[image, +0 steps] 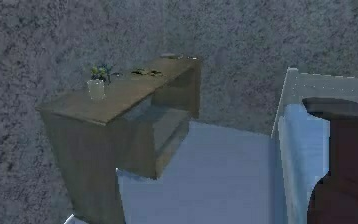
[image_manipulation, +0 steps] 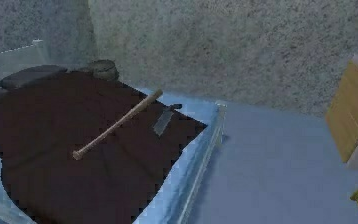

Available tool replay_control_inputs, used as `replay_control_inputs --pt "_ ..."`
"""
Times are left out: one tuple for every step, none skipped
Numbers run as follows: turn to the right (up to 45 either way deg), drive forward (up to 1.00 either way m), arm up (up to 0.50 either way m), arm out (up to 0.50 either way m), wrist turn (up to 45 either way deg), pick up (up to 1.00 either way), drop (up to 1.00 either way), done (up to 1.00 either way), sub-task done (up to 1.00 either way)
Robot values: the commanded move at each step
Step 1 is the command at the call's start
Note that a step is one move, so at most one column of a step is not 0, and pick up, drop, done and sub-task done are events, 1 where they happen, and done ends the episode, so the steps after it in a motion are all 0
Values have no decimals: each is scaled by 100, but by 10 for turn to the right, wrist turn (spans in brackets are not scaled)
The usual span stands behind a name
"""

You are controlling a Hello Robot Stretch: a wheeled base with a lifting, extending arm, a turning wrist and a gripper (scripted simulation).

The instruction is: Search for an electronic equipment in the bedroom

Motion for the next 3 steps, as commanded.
replay_control_inputs --pt "0 90 0 0 0 0 0 0 0" --pt "-330 0 0 0 0 0 0 0 0" --pt "0 95 0 0 0 0 0 0 0"
